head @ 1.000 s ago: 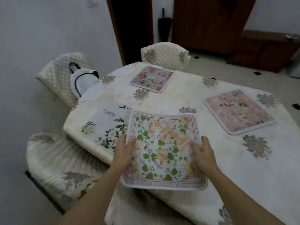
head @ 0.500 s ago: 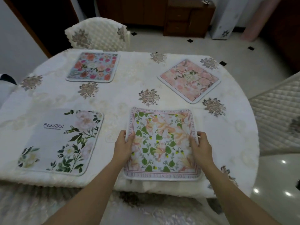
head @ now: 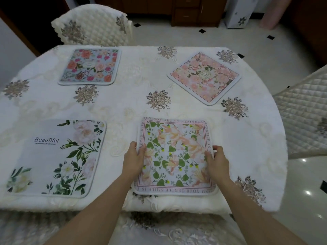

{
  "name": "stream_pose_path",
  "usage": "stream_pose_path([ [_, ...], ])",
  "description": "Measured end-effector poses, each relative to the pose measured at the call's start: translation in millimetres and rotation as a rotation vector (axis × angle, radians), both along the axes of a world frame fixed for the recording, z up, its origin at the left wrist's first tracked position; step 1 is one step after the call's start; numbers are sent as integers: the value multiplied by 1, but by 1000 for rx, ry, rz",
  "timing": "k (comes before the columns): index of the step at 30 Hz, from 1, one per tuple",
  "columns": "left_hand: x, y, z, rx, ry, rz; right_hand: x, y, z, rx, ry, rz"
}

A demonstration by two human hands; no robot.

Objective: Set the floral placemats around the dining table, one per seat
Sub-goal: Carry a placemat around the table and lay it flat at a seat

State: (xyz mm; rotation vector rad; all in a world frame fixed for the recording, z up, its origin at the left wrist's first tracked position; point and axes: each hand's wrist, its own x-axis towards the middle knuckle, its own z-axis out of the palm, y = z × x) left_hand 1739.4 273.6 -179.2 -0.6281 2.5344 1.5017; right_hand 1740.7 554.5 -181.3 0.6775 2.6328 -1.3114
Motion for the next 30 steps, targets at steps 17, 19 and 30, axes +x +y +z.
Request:
stream_pose_path([
  [17, -7, 48, -31, -774, 217, -720, -23, -85, -33, 640, 177, 699],
  [19, -4, 41, -38, -824, 187, -721, -20, -78, -41, 674, 180, 714],
  [30, -4, 19, -40, -829, 97, -651, -21, -30, -35, 705, 77, 722],
])
